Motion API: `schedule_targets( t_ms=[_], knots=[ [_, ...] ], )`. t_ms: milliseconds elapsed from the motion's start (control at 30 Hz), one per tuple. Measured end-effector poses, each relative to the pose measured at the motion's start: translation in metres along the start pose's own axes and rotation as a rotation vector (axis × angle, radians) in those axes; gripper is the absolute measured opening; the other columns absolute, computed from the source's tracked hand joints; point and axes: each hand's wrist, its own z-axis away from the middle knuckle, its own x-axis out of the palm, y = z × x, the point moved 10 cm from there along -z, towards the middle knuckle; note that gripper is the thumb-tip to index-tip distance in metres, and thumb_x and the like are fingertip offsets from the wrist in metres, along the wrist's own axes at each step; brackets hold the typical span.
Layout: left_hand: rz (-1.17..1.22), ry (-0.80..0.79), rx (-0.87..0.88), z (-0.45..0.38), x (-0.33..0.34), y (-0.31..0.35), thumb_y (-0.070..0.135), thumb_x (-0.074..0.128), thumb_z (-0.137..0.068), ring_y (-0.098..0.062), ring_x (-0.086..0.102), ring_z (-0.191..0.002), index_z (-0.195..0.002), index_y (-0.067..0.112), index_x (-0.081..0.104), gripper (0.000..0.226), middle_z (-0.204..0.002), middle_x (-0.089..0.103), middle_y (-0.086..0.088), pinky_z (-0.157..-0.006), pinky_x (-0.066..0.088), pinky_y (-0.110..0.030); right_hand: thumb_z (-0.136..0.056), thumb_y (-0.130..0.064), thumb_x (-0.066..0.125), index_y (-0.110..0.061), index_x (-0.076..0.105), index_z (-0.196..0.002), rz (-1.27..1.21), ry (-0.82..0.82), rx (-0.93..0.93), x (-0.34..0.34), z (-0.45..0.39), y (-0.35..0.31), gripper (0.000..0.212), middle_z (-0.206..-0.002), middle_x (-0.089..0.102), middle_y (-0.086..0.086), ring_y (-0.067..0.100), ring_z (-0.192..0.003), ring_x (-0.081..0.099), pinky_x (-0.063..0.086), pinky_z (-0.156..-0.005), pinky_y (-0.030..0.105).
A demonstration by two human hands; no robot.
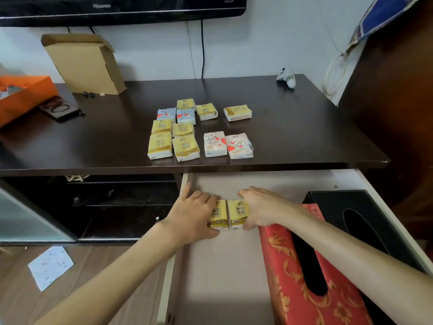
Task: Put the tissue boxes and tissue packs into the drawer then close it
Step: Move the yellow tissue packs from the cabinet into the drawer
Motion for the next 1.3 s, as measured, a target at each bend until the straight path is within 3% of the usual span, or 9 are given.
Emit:
schedule_targets(
  t_ms=[100, 433, 633, 700, 767, 833, 933, 1133, 1300],
  knots=[
    [-0.006, -0.015, 0.013, -0.006, 0.0, 0.001, 0.066, 0.051, -0.078, -0.019, 0.054, -0.121, -0.138, 0.021, 0.048, 0.075, -0.135, 0.057, 0.004, -0.11, 0.022, -0.038, -0.064, -0.036, 0.087, -0.022, 0.055, -0.097, 0.022, -0.003, 0.003, 0.001, -0.002, 0.0, 0.047, -0.1, 0.053, -0.003, 0.021, -0.09, 0.06, 0.053, -0.072, 0.037],
    [0.052, -0.042, 0.015, -0.015, 0.002, 0.001, 0.07, 0.056, -0.077, -0.02, 0.05, -0.126, -0.14, 0.022, 0.045, 0.081, -0.139, 0.054, 0.003, -0.105, 0.032, -0.039, -0.066, -0.039, 0.088, -0.023, 0.056, -0.108, 0.045, 0.036, 0.011, -0.001, -0.004, 0.001, 0.055, -0.102, 0.054, -0.004, 0.021, -0.09, 0.058, 0.036, -0.056, 0.032],
    [0.098, 0.009, -0.002, -0.009, -0.014, 0.002, 0.075, 0.056, -0.074, -0.017, 0.045, -0.128, -0.141, 0.023, 0.043, 0.085, -0.138, 0.051, 0.005, -0.108, 0.031, -0.035, -0.064, -0.051, 0.086, -0.025, 0.053, -0.133, 0.064, 0.104, -0.026, -0.005, -0.003, -0.002, 0.081, -0.124, 0.057, -0.003, 0.023, -0.117, 0.055, 0.043, -0.077, 0.037],
    [0.166, 0.057, -0.012, -0.002, -0.031, -0.002, 0.077, 0.052, -0.076, -0.015, 0.05, -0.123, -0.138, 0.026, 0.047, 0.08, -0.132, 0.055, 0.008, -0.104, 0.037, -0.032, -0.069, -0.055, 0.082, -0.027, 0.049, -0.144, -0.052, 0.157, -0.058, -0.013, 0.007, -0.004, 0.086, -0.137, 0.053, -0.007, 0.02, -0.129, 0.049, 0.046, -0.093, 0.039],
    [0.255, 0.185, -0.037, 0.011, -0.059, -0.02, 0.072, 0.048, -0.083, -0.013, 0.056, -0.114, -0.132, 0.029, 0.055, 0.066, -0.124, 0.061, 0.012, -0.094, 0.046, -0.032, -0.079, -0.052, 0.075, -0.033, 0.056, -0.139, -0.227, 0.26, -0.118, -0.031, 0.018, -0.007, 0.066, -0.136, 0.055, -0.017, 0.011, -0.13, 0.05, 0.046, -0.101, 0.038],
    [0.312, 0.37, -0.105, 0.027, -0.089, -0.053, 0.063, 0.048, -0.089, -0.009, 0.06, -0.106, -0.125, 0.033, 0.06, 0.049, -0.115, 0.065, 0.017, -0.081, 0.054, -0.031, -0.084, -0.049, 0.067, -0.038, 0.065, -0.122, -0.385, 0.391, -0.206, -0.058, 0.027, -0.014, 0.04, -0.12, 0.061, -0.025, -0.002, -0.116, 0.057, 0.051, -0.094, 0.037],
    [0.321, 0.496, -0.257, 0.034, -0.116, -0.114, 0.05, 0.051, -0.092, -0.005, 0.058, -0.11, -0.127, 0.033, 0.059, 0.04, -0.119, 0.065, 0.017, -0.08, 0.056, -0.029, -0.086, -0.049, 0.055, -0.039, 0.067, -0.121, -0.436, 0.561, -0.343, -0.111, 0.025, -0.042, 0.038, -0.115, 0.062, -0.029, -0.006, -0.109, 0.057, 0.05, -0.088, 0.029],
    [0.33, 0.225, -0.391, 0.002, -0.084, -0.174, 0.037, 0.058, -0.095, -0.016, 0.041, -0.129, -0.141, 0.016, 0.048, 0.052, -0.145, 0.044, 0.003, -0.097, 0.048, -0.032, -0.096, -0.038, 0.061, -0.025, 0.043, -0.151, 0.017, 0.5, -0.435, -0.147, -0.04, -0.123, 0.059, -0.142, 0.053, -0.006, 0.018, -0.127, 0.049, 0.048, -0.085, 0.039],
    [0.277, 0.147, -0.338, -0.003, -0.075, -0.179, 0.046, 0.058, -0.09, -0.015, 0.046, -0.112, -0.122, 0.021, 0.06, 0.04, -0.121, 0.051, 0.007, -0.087, 0.048, -0.03, -0.092, -0.037, 0.067, -0.016, 0.065, -0.113, 0.206, 0.423, -0.449, -0.136, -0.069, -0.135, 0.03, -0.112, 0.052, -0.004, 0.021, -0.109, 0.052, 0.035, -0.065, 0.034]
  ],
)
